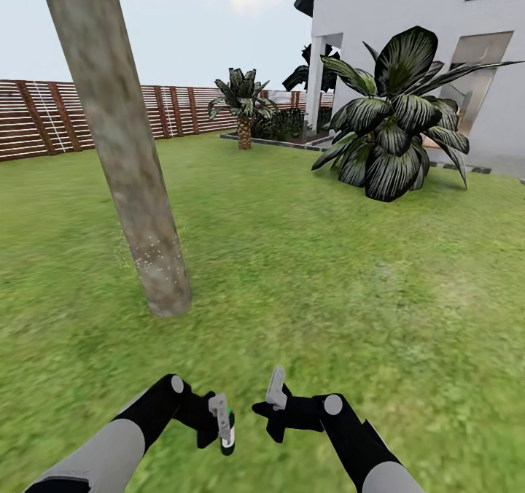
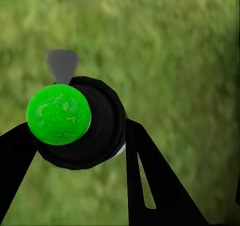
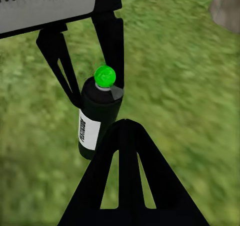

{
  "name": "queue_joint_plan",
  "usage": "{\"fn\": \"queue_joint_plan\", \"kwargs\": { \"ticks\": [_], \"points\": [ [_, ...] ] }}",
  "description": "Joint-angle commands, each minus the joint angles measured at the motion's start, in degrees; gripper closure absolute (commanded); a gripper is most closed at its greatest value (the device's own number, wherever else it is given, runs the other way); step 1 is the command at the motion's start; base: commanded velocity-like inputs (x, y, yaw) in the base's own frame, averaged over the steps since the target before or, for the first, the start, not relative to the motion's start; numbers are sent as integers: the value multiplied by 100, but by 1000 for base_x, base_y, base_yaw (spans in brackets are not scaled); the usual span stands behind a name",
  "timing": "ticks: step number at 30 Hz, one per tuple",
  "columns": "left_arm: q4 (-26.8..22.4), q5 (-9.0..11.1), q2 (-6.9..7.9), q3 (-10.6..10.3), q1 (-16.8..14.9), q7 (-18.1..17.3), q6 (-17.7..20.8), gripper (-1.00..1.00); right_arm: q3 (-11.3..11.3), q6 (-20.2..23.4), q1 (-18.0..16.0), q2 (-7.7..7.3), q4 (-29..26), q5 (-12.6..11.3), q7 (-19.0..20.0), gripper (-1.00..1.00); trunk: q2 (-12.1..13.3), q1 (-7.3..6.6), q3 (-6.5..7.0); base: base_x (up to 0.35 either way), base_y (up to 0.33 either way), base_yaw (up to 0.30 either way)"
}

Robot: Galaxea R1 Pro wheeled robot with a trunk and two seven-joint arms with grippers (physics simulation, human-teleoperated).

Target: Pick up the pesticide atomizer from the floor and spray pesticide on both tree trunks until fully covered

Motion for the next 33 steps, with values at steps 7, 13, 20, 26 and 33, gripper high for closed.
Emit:
{"fn": "queue_joint_plan", "kwargs": {
  "ticks": [7,13,20,26,33],
  "points": [
    [9,47,-35,6,1,-25,-309,100,-7,-36,-2,2,-7,61,5,100,-2,-1,-5,0,0,0],
    [9,49,-40,9,0,-322,-343,100,-12,-36,-2,-4,0,62,-1,100,-2,-1,-5,0,0,0],
    [-5,48,-153,9,-1,-376,-335,100,-14,-39,-2,-7,2,71,-4,100,-2,-1,-5,0,0,0],
    [-56,48,-204,9,-1,-377,-326,100,-14,-40,-2,-7,2,71,-4,100,-2,-1,-5,0,0,0],
    [-78,48,-247,1,-1,-377,-326,100,-16,-39,-2,-7,9,71,-4,100,-2,-1,-5,0,0,0]
  ]
}}
